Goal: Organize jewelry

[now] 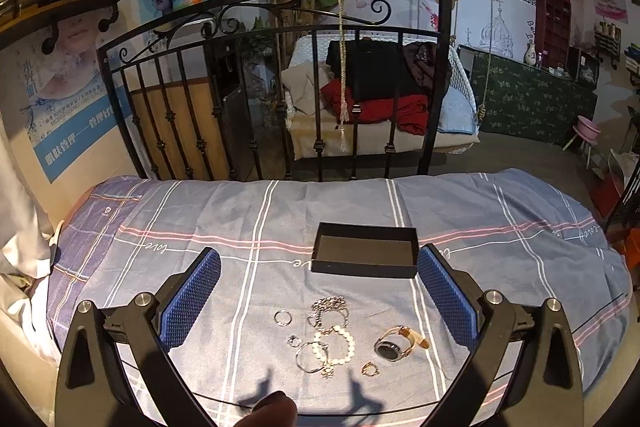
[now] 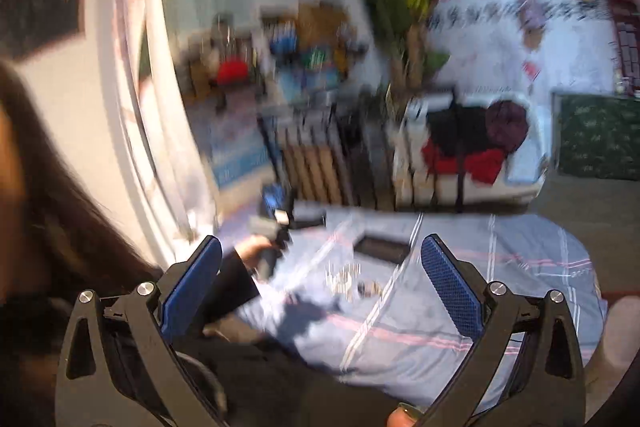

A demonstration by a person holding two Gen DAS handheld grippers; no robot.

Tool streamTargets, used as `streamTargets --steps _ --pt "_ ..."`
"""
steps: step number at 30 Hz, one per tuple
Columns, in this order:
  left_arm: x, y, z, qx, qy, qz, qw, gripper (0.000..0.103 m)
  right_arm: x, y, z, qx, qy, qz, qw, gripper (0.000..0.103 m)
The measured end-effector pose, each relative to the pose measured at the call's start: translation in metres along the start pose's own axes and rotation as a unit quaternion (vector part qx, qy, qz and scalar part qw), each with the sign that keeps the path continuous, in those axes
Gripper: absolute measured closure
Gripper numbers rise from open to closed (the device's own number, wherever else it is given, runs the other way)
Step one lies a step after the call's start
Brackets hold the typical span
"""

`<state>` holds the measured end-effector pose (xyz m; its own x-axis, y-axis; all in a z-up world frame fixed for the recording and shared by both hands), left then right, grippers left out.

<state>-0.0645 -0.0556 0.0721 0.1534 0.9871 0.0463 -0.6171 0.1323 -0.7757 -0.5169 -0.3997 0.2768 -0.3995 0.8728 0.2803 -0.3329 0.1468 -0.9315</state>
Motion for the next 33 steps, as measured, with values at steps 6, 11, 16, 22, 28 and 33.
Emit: streamTargets --steps 6,11,16,22,28,33 --pt "-0.060 -0.014 0.007 -0.013 0.034 -0.031 0.9989 0.006 0.022 0.042 0.229 -0.313 -0.002 -0.066 0.948 0.004" --pt "-0.102 -0.011 0.029 -0.028 0.065 -0.066 0.9953 0.006 0.054 0.080 0.304 -0.427 0.031 -0.053 0.902 0.004" --pt "-0.114 -0.011 0.047 -0.042 0.072 -0.076 0.9936 0.006 0.079 0.090 0.299 -0.408 0.062 -0.036 0.910 0.004" --pt "-0.111 -0.012 0.058 -0.049 0.067 -0.070 0.9940 0.006 0.086 0.095 0.302 -0.404 0.064 -0.023 0.912 0.004" --pt "-0.099 -0.012 0.056 -0.047 0.061 -0.064 0.9950 0.006 0.083 0.101 0.304 -0.398 0.064 -0.020 0.915 0.004" --pt "-0.091 -0.012 0.055 -0.045 0.060 -0.059 0.9954 0.006 0.081 0.093 0.299 -0.387 0.063 -0.015 0.920 0.004"
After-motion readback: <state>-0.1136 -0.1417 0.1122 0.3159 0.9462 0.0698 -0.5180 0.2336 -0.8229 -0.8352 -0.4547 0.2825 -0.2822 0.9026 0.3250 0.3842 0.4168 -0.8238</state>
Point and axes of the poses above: each gripper's, at about its wrist camera, not at the fingertips, and z roughly against the way its jaws point, x to its left, y to its underside, the point moved 3 cm from there along -z, roughly the way its jaws point, and after that the axes turned 3 degrees about x, right-handed, at the moved point
